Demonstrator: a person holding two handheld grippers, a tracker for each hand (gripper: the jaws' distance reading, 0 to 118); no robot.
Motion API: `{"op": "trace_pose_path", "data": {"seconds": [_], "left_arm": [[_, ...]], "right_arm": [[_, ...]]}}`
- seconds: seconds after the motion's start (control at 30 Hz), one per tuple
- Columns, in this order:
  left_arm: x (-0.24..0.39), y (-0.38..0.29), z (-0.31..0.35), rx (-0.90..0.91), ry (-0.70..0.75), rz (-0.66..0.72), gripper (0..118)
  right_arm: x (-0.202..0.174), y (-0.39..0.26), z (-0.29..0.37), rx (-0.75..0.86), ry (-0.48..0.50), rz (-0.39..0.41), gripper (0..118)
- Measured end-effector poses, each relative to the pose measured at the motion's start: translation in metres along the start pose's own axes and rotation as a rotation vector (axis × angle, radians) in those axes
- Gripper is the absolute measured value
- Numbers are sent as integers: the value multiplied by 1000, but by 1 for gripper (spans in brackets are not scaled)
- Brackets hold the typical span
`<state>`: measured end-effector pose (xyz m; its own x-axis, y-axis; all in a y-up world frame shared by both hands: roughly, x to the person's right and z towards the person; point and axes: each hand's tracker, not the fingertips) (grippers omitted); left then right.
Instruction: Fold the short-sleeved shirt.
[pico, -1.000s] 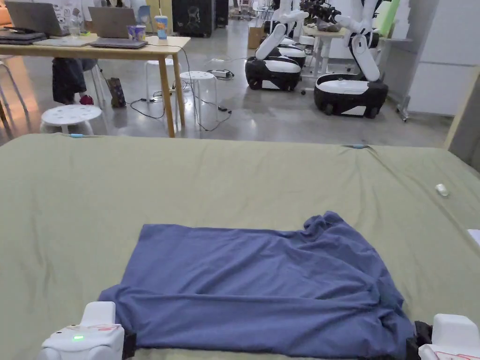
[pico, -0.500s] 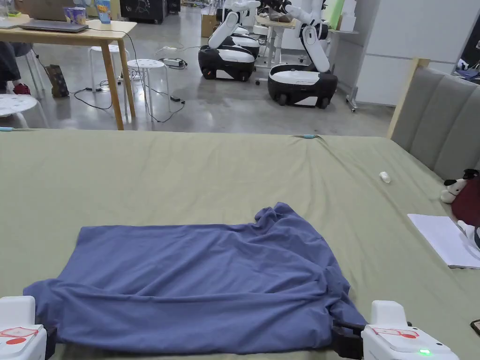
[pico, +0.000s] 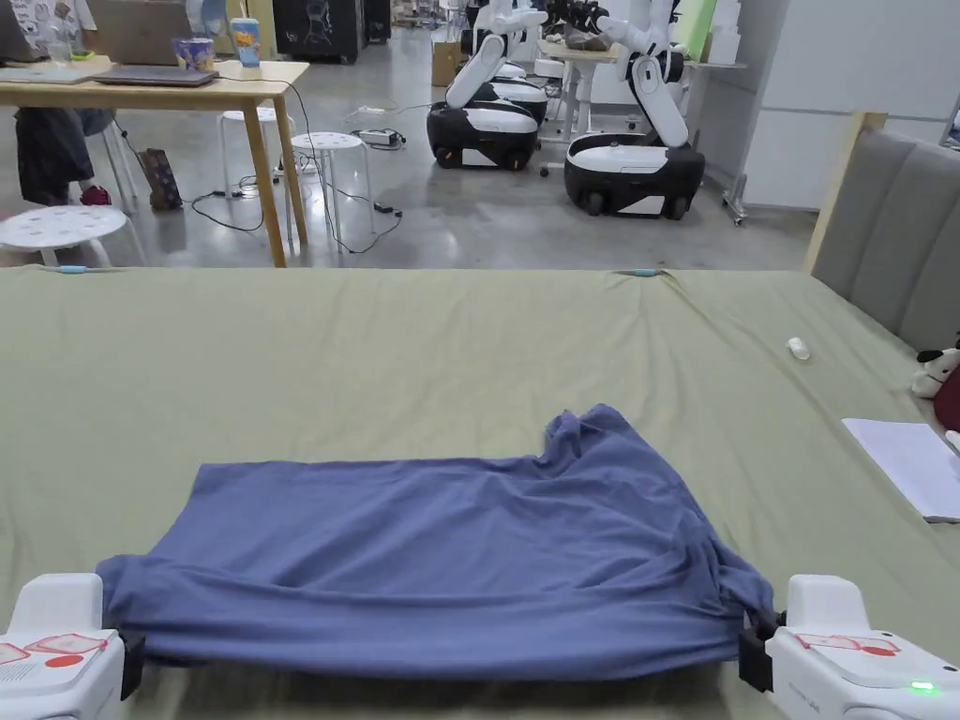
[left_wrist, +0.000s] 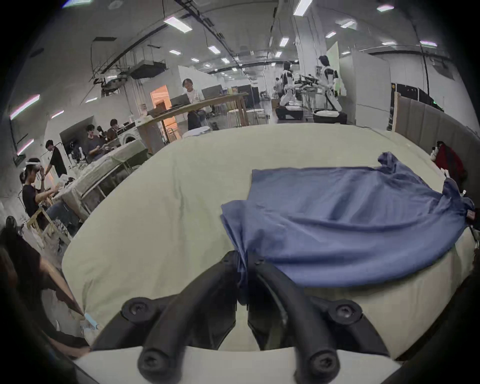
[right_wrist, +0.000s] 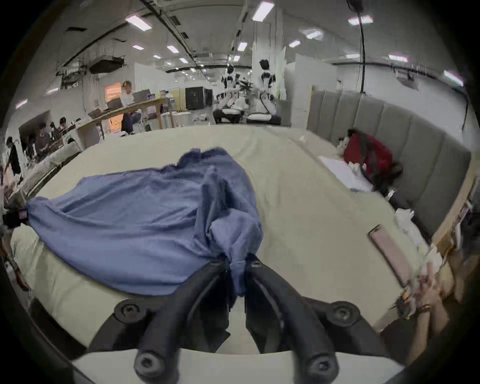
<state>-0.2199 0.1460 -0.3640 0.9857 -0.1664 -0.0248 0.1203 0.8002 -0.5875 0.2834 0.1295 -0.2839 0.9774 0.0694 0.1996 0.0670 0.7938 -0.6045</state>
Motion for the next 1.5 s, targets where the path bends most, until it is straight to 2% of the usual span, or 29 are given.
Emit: {"op": "trace_pose_path", "data": {"seconds": [0.17,0.33,0.43,0.47,0.5,0.53,0.57,0.6,0.63,0.67,0.7,0.77,0.83,0.97,1.0,1.03,1.07,1.1,1.13,1.17,1.23,1.3,1.5], "left_arm": [[-19,-21,29,-4,-33,34,3],[-20,-64,26,-92,-58,92,3],[-20,-78,27,-108,-79,116,3],[-22,-78,31,-102,-81,117,3],[-25,-76,35,-92,-90,124,4],[-29,-71,39,-82,-90,131,14],[-31,-64,43,-44,-52,132,31],[-31,-56,50,-8,-16,130,57],[-29,-45,57,31,-6,126,89],[-26,-36,64,76,-23,115,106],[-20,-25,73,122,-37,106,115],[-7,-7,86,215,-91,118,118],[4,3,85,281,-120,147,118],[39,11,84,268,-171,31,114],[46,9,83,278,-165,3,111],[51,6,82,285,-153,-12,98],[56,3,82,285,-157,-14,81],[59,0,82,285,-165,-17,55],[60,-2,80,277,-175,-16,14],[60,-4,77,256,-195,-15,0],[61,-10,74,248,-186,-16,0],[57,-14,68,227,-190,-21,0],[48,-12,45,171,-178,-4,0]], "right_arm": [[8,-6,41,-23,19,-1,9],[4,-48,20,-145,9,12,9],[-1,-66,17,-136,18,15,10],[-2,-66,20,-121,6,43,11],[-5,-59,33,-75,5,50,22],[-4,-53,38,-54,13,32,58],[-5,-46,43,-44,24,18,90],[-7,-37,48,-24,29,9,115],[-11,-28,56,39,46,0,118],[-17,-19,66,115,60,-12,115],[-27,-9,71,143,74,-34,115],[-48,9,76,205,148,-30,118],[-75,21,84,275,181,-28,118],[-123,34,93,341,187,40,118],[-132,35,94,343,201,52,118],[-137,35,89,335,207,53,110],[-144,35,89,323,225,68,89],[-148,33,89,321,250,78,56],[-151,32,89,323,252,80,8],[-154,30,87,328,232,86,1],[-157,27,85,351,185,120,1],[-153,27,81,326,225,100,1],[-148,27,60,303,212,87,1]]}}
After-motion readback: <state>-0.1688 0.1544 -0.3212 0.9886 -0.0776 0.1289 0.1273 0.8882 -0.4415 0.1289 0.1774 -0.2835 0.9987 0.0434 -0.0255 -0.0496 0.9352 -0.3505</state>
